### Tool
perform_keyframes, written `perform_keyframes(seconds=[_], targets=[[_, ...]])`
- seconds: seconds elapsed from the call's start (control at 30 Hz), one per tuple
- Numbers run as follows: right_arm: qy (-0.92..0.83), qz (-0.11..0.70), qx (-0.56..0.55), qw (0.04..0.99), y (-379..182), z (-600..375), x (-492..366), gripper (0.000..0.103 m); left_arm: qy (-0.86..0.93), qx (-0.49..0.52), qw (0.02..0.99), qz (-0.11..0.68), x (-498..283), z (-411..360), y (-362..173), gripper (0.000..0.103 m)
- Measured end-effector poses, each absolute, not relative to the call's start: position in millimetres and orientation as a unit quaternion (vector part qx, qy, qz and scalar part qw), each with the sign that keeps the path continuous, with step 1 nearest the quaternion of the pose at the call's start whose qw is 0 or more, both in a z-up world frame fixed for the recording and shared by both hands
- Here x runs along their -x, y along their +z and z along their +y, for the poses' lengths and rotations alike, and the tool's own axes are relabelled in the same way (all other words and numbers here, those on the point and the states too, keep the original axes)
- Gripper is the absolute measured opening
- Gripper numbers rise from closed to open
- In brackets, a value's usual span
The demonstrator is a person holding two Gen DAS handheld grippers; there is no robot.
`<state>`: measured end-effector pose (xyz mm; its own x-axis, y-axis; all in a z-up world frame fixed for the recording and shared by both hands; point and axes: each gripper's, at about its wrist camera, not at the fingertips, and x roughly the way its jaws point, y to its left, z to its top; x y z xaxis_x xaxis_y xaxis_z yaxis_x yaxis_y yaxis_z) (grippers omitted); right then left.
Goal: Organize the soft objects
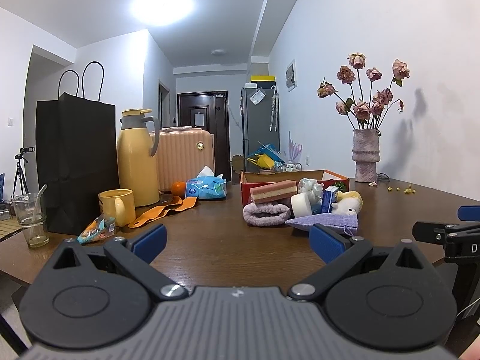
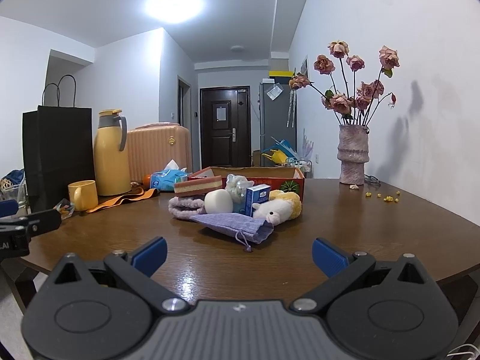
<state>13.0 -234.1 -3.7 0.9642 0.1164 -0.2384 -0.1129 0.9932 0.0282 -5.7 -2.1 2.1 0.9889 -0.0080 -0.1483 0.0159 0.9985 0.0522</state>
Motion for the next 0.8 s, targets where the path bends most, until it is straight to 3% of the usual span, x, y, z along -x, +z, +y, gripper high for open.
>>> perform_keyframes(seconds=[0.8], targets=[[0.057, 0.121, -0.007, 0.991, -3.8, -233.2, -12.2, 0.103, -0.004, -0.029, 0.997, 0.072, 5.4, -3.8, 3.2, 0.103]])
